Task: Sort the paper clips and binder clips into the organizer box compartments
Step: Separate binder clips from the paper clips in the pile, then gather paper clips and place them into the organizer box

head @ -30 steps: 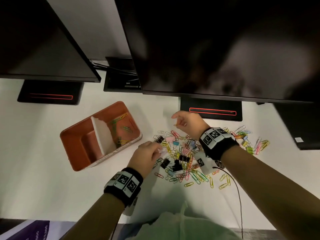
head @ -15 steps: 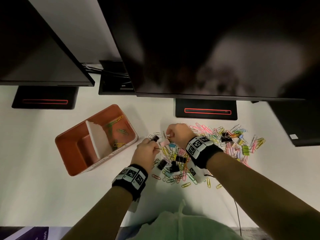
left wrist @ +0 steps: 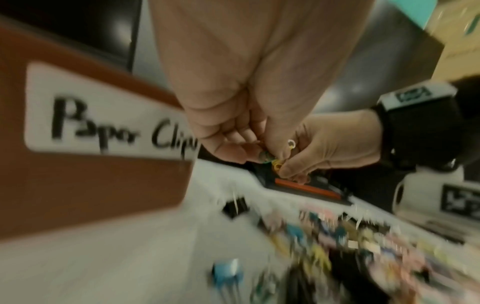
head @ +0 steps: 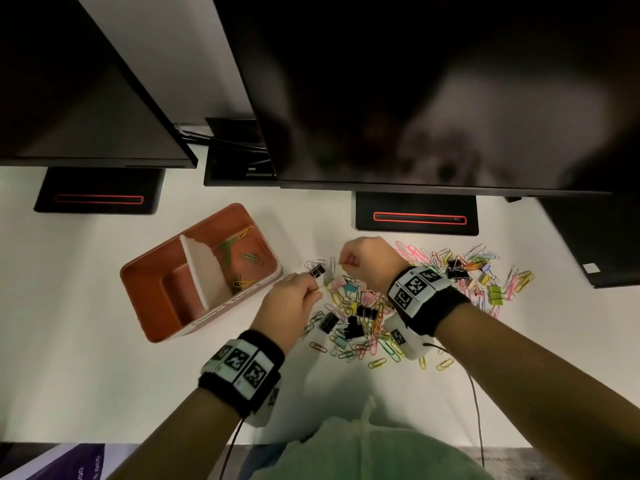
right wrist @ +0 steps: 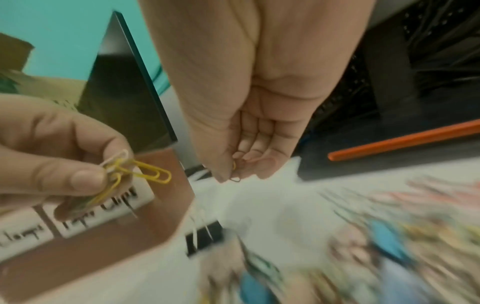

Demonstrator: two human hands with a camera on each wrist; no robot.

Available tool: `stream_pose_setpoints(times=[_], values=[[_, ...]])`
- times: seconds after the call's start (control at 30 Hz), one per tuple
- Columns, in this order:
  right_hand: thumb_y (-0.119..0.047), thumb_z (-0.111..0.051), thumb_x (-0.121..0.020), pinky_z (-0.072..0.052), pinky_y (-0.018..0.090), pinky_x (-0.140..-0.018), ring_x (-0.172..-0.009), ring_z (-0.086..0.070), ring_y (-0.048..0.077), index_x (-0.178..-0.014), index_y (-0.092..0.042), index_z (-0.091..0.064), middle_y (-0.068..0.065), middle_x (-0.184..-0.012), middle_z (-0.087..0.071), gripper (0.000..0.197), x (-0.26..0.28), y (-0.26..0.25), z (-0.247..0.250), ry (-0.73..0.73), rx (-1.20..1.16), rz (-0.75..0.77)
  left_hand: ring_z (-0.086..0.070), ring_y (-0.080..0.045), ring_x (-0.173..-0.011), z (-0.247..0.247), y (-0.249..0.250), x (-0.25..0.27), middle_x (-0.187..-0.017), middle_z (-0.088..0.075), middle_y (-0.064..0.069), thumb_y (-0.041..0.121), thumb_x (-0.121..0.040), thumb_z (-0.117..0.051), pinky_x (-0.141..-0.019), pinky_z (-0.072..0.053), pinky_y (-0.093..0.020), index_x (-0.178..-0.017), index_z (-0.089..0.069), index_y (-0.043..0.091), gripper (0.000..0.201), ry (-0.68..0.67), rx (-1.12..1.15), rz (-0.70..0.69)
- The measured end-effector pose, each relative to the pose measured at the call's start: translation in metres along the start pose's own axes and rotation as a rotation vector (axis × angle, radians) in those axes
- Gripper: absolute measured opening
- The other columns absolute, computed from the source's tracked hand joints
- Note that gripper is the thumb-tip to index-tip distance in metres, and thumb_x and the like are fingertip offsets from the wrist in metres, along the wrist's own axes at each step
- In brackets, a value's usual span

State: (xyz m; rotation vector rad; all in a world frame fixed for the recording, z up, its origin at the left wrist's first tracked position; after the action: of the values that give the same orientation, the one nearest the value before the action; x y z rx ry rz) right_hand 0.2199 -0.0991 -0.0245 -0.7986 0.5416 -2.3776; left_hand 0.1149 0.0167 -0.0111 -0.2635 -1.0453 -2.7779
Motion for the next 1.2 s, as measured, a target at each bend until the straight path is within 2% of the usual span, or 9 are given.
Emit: stream_pose_setpoints(times=[0.1, 0.2, 0.37, 0.47, 0.57, 0.63, 0.8, 0.93, 1.2], values=[[-0.011, -0.060, -0.083, -0.051, 0.025, -0.078, -0.076, -0.057, 0.013, -0.093, -0.011, -0.067, 0.004, -0.090, -0.066, 0.012, -0.001, -0.040, 0.025, 0.130, -0.081, 0.125, -0.054, -0.015, -0.065, 0.047, 0.003, 0.012, -0.075, -0.061, 0.000, 0.018, -0.085, -0.064, -0.058, -0.043, -0.026, -0.084, -0.060, 0.011, 0.008, 0.149, 0.077, 0.010], [-0.014, -0.064, -0.082, -0.043, 0.019, -0.073, -0.074, -0.053, 0.009, -0.090, -0.012, -0.067, -0.001, -0.086, -0.062, 0.009, -0.010, -0.094, 0.039, 0.208, -0.137, 0.253, -0.061, -0.013, -0.073, 0.086, -0.020, 0.017, -0.078, -0.066, 0.002, 0.019, -0.082, -0.068, -0.069, -0.048, -0.027, -0.081, -0.060, 0.016, 0.008, 0.250, 0.167, 0.128], [-0.014, -0.066, -0.082, -0.051, 0.030, -0.087, -0.090, -0.063, 0.019, -0.104, -0.012, -0.064, 0.007, -0.100, -0.068, 0.022, -0.032, -0.148, 0.019, 0.134, -0.221, 0.279, -0.062, -0.014, -0.084, 0.108, -0.055, 0.020, -0.095, -0.067, -0.001, 0.019, -0.077, -0.072, -0.082, -0.048, -0.026, -0.096, -0.066, 0.014, 0.021, 0.295, 0.059, 0.261], [-0.022, -0.066, -0.083, -0.050, 0.026, -0.086, -0.089, -0.062, 0.017, -0.108, -0.014, -0.062, 0.005, -0.105, -0.066, 0.027, -0.029, -0.135, 0.019, 0.177, -0.261, 0.268, -0.053, -0.010, -0.092, 0.107, -0.036, 0.031, -0.107, -0.057, 0.001, 0.019, -0.078, -0.072, -0.089, -0.042, -0.023, -0.109, -0.063, 0.012, 0.032, 0.343, -0.044, 0.110], [-0.022, -0.064, -0.085, -0.049, 0.027, -0.079, -0.078, -0.058, 0.014, -0.103, -0.016, -0.064, 0.003, -0.098, -0.064, 0.019, -0.021, -0.090, 0.026, 0.274, -0.240, 0.190, -0.053, -0.004, -0.077, 0.082, -0.024, 0.044, -0.094, -0.057, 0.006, 0.025, -0.079, -0.070, -0.074, -0.044, -0.019, -0.100, -0.064, 0.018, 0.023, 0.274, -0.005, -0.013], [-0.018, -0.060, -0.087, -0.051, 0.030, -0.081, -0.079, -0.057, 0.013, -0.106, -0.017, -0.063, 0.002, -0.099, -0.062, 0.020, -0.020, -0.052, 0.023, 0.256, -0.146, 0.076, -0.051, 0.000, -0.069, 0.047, -0.027, 0.052, -0.084, -0.054, 0.009, 0.029, -0.080, -0.068, -0.066, -0.040, -0.016, -0.095, -0.062, 0.021, 0.018, 0.095, 0.038, 0.036], [-0.022, -0.062, -0.086, -0.046, 0.031, -0.089, -0.102, -0.057, 0.021, -0.117, -0.016, -0.057, 0.007, -0.118, -0.056, 0.033, -0.024, -0.009, -0.011, -0.019, 0.051, -0.098, -0.049, -0.010, -0.080, -0.024, -0.051, 0.056, -0.091, -0.047, 0.007, 0.048, -0.080, -0.061, -0.071, -0.038, -0.021, -0.100, -0.058, 0.019, 0.035, -0.161, 0.009, 0.197], [-0.019, -0.064, -0.085, -0.045, 0.032, -0.092, -0.107, -0.054, 0.026, -0.118, -0.015, -0.056, 0.009, -0.121, -0.049, 0.035, -0.032, -0.010, -0.027, -0.078, 0.049, -0.155, -0.045, -0.012, -0.091, -0.041, -0.056, 0.049, -0.100, -0.045, 0.006, 0.040, -0.079, -0.066, -0.078, -0.039, -0.022, -0.099, -0.056, 0.018, 0.031, -0.130, 0.012, 0.225], [-0.007, -0.054, -0.087, -0.048, 0.031, -0.085, -0.102, -0.059, 0.026, -0.098, -0.007, -0.067, 0.010, -0.110, -0.065, 0.017, -0.042, -0.019, -0.036, -0.149, 0.068, -0.089, -0.052, -0.020, -0.091, -0.045, -0.062, 0.040, -0.094, -0.052, 0.000, 0.018, -0.084, -0.061, -0.082, -0.048, -0.033, -0.086, -0.061, 0.015, 0.004, -0.069, 0.071, 0.232]])
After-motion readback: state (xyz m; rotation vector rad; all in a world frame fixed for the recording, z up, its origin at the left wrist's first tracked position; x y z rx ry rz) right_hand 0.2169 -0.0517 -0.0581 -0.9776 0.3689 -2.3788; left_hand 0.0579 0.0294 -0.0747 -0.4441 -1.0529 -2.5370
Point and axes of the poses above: each hand's wrist, its own x-axis away from the middle knuckle, its own z-axis out of the back of the hand, y = z × x, the point moved 6 cm from there along -x, towards the middle knuckle
